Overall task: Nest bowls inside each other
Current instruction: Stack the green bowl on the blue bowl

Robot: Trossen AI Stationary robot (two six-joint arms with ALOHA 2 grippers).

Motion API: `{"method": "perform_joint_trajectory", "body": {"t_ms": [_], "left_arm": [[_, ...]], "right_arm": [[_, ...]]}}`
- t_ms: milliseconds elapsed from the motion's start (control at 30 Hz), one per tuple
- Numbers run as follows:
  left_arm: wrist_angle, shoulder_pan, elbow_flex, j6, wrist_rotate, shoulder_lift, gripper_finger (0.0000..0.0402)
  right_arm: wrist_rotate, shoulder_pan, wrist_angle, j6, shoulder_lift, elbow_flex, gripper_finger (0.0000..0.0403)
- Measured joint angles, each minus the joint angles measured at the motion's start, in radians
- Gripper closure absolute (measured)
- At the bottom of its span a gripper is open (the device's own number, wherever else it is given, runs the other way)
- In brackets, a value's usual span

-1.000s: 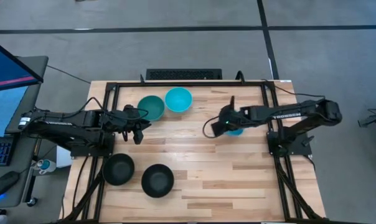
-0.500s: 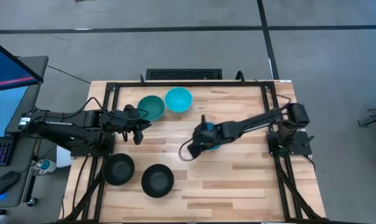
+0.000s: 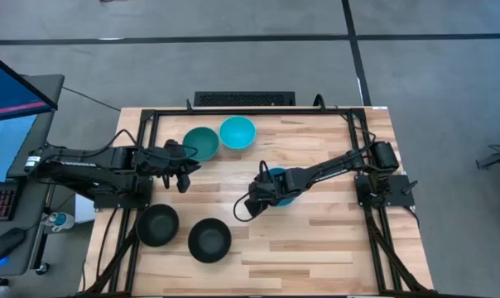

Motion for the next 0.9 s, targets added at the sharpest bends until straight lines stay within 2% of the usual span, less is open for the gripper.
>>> {"method": "perform_joint_trajectory", "body": {"t_ms": [133, 233, 433, 533, 700, 900], "left_arm": [[-0.040, -0.002, 0.000, 0.012, 0.009, 0.000, 0.0321], [-0.049, -0.010, 0.000, 0.043, 0.055, 0.000, 0.0318], [-0.055, -0.022, 0.000, 0.108, 0.102, -0.002, 0.0317], [-0.100, -0.022, 0.000, 0.129, 0.102, -0.001, 0.0317], [-0.246, -0.022, 0.000, 0.191, 0.082, 0.018, 0.0317], [-0.186, 0.023, 0.000, 0.402, 0.054, 0.057, 0.0305]], "right_arm": [[-0.016, 0.009, 0.112, 0.060, -0.012, 0.015, 0.0133], [0.052, 0.006, 0.051, 0.055, -0.040, 0.111, 0.0111], [0.192, -0.011, -0.265, -0.029, -0.043, 0.327, 0.0110], [0.235, -0.007, -0.384, -0.012, -0.033, 0.329, 0.0110], [0.351, -0.035, -0.449, 0.006, -0.058, 0.331, 0.0111], [0.394, -0.122, -0.562, -0.067, -0.098, 0.358, 0.0111]]}}
